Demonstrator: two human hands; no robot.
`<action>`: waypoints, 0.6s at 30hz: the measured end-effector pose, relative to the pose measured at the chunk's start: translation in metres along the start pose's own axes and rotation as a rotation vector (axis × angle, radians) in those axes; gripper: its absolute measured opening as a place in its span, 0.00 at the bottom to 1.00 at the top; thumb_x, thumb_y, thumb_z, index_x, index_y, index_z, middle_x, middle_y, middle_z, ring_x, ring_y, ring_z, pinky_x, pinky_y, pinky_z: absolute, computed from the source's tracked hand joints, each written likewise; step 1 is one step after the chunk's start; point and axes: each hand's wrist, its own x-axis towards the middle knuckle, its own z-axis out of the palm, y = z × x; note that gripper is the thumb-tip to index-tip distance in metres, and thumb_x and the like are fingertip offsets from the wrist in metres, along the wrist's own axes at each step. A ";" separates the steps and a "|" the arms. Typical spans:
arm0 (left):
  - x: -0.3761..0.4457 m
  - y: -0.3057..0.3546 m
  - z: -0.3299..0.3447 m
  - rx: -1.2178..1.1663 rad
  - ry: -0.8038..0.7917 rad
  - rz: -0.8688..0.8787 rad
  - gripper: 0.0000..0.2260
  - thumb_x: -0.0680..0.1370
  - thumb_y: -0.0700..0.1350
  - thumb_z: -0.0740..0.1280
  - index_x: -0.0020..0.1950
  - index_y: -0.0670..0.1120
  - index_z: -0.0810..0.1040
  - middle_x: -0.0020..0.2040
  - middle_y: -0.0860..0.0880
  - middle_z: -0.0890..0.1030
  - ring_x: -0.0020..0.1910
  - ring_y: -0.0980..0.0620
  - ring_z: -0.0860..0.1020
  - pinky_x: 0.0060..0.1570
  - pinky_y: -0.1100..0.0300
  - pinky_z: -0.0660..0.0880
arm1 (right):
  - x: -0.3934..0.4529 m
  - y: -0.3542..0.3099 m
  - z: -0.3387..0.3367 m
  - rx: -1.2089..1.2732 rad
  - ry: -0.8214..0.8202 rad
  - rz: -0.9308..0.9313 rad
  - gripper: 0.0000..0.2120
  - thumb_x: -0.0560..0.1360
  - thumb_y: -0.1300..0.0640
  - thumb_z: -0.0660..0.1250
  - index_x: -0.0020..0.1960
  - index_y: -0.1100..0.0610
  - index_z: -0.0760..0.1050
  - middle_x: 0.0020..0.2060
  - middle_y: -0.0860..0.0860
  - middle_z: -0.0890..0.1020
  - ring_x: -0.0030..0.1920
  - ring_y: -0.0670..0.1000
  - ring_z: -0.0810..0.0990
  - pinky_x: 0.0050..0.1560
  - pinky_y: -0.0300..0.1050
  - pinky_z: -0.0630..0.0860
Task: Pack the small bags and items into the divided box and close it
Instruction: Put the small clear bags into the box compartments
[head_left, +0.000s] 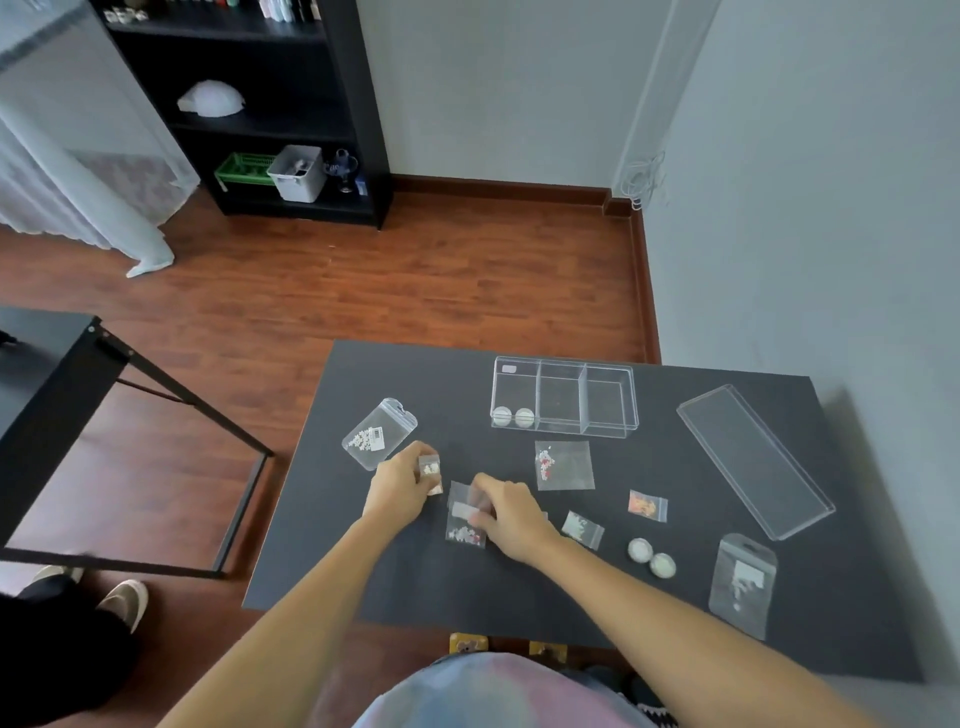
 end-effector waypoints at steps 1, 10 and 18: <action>0.001 0.005 -0.006 0.002 0.016 0.027 0.08 0.75 0.41 0.69 0.53 0.49 0.77 0.31 0.54 0.75 0.34 0.52 0.75 0.36 0.59 0.69 | 0.001 -0.004 -0.006 0.045 0.024 -0.003 0.05 0.74 0.61 0.67 0.46 0.57 0.72 0.42 0.58 0.84 0.46 0.58 0.80 0.49 0.51 0.77; 0.046 0.136 0.023 -0.042 0.024 0.252 0.04 0.77 0.42 0.67 0.43 0.47 0.80 0.36 0.49 0.82 0.34 0.51 0.81 0.39 0.61 0.74 | -0.012 0.065 -0.140 0.188 0.502 0.093 0.03 0.77 0.63 0.65 0.45 0.61 0.76 0.39 0.48 0.83 0.40 0.44 0.78 0.45 0.39 0.68; 0.080 0.195 0.065 0.010 -0.123 0.269 0.04 0.76 0.39 0.69 0.43 0.45 0.84 0.38 0.52 0.81 0.38 0.53 0.78 0.43 0.61 0.74 | -0.004 0.108 -0.207 0.061 0.719 0.200 0.06 0.77 0.63 0.65 0.45 0.62 0.80 0.44 0.54 0.85 0.46 0.52 0.79 0.46 0.38 0.66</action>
